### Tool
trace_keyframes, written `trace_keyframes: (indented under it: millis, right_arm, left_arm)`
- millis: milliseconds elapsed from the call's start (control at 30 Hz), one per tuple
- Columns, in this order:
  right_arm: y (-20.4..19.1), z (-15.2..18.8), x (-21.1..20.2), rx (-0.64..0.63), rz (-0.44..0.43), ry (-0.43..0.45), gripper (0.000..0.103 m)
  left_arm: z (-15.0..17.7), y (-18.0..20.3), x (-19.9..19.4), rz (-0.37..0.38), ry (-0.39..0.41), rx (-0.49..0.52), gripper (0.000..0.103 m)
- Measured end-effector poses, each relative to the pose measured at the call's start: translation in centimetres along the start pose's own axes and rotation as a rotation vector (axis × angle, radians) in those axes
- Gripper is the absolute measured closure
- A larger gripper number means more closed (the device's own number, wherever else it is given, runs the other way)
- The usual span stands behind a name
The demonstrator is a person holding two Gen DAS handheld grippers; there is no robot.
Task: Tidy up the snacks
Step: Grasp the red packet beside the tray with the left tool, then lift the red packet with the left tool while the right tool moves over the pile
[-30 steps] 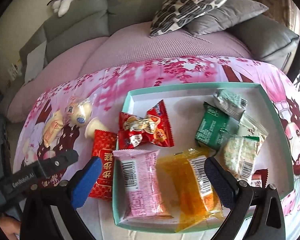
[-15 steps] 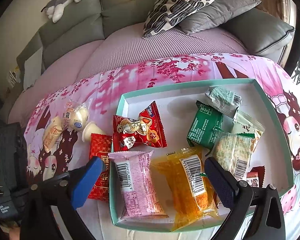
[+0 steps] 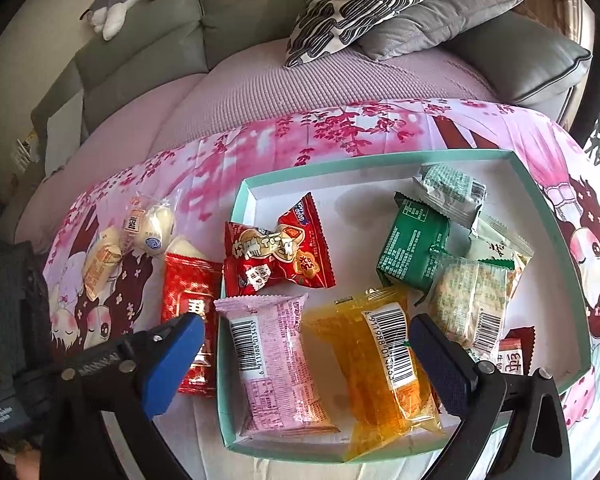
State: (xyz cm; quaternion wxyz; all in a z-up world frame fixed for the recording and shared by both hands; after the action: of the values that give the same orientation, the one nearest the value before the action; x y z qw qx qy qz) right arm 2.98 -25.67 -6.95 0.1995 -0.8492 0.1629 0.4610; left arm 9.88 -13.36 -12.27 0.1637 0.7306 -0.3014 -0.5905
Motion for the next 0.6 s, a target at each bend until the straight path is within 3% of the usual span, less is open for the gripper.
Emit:
trace_keyframes:
  millis: [300, 600]
  right_arm:
    - [-1.4, 0.2, 0.1, -0.038, -0.020, 0.009, 0.000]
    - [-5.3, 0.6, 0.1, -0.108, -0.090, 0.024, 0.002]
  left_arm:
    - [-1.7, -1.7, -3.2, 0.040, 0.084, -0.077, 0.092]
    - [-3.5, -5.9, -7.1, 0.072, 0.191, -0.200, 0.092]
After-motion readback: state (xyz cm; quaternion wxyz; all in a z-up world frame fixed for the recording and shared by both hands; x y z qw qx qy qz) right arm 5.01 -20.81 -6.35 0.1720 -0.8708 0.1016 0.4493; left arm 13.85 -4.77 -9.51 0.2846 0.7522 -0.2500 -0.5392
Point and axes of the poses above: each gripper's, at about its wrist camera, not at the fingertips, and x roughly the way its jaws point, y to its right, z to its underside, the point moved 10 cm from there along x, roughly the way its jaws point, and after that the axes turned 1 degree about y, right-handed, at the moved point
